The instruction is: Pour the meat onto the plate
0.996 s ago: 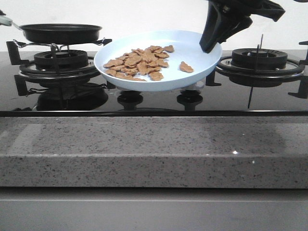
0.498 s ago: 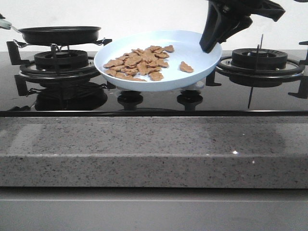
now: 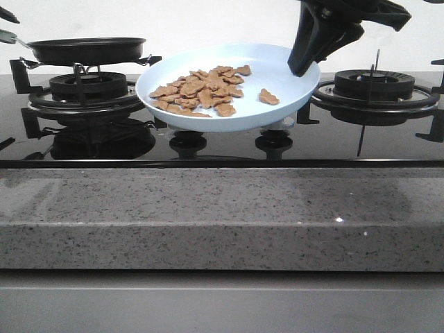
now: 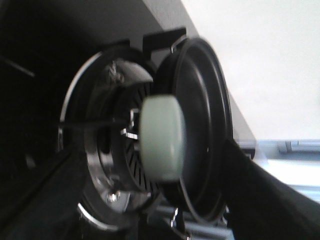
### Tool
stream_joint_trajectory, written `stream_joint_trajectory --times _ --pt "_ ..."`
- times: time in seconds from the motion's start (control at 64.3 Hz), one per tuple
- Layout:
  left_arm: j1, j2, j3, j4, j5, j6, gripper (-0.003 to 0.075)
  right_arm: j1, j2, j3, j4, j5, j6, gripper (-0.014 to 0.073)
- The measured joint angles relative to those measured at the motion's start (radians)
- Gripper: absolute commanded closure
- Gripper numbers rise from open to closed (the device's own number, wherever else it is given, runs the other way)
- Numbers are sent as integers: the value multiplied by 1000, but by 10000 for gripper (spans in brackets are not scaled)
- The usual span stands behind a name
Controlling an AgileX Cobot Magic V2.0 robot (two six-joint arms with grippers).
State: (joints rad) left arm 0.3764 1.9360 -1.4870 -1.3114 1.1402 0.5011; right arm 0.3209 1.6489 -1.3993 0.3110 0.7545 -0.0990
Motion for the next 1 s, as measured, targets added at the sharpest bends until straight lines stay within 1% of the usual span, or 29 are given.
stream_joint_trajectory --times 0.078,0.28,0.327,0.373,0.436,0.467,0.513,0.545,0.638,0.7,0.747,0.996 --pt "0 -4 0 30 36 0 176 0 0 0 0 0 0 654" --pt "0 -42 0 91 52 0 176 0 0 0 0 0 0 654" --pt "0 -55 0 98 54 0 185 0 0 0 0 0 0 654" --pt "0 -69 0 106 56 0 223 0 0 0 0 0 0 654" --pt "0 -82 0 112 56 0 298 0 0 0 0 0 0 654" --pt "0 -89 0 124 59 0 367 0 0 0 0 0 0 654" --pt "-2 -100 0 136 59 0 440 0 0 0 0 0 0 654" --pt "-4 -106 0 146 60 -2 502 0 0 0 0 0 0 654" --pt "-11 -119 0 164 63 -4 640 0 0 0 0 0 0 654" --pt "-20 -127 0 176 63 -8 711 0 0 0 0 0 0 654" --pt "-28 -137 0 183 63 -12 741 0 0 0 0 0 0 654" --pt "-99 -201 0 202 65 -16 741 0 0 0 0 0 0 654"
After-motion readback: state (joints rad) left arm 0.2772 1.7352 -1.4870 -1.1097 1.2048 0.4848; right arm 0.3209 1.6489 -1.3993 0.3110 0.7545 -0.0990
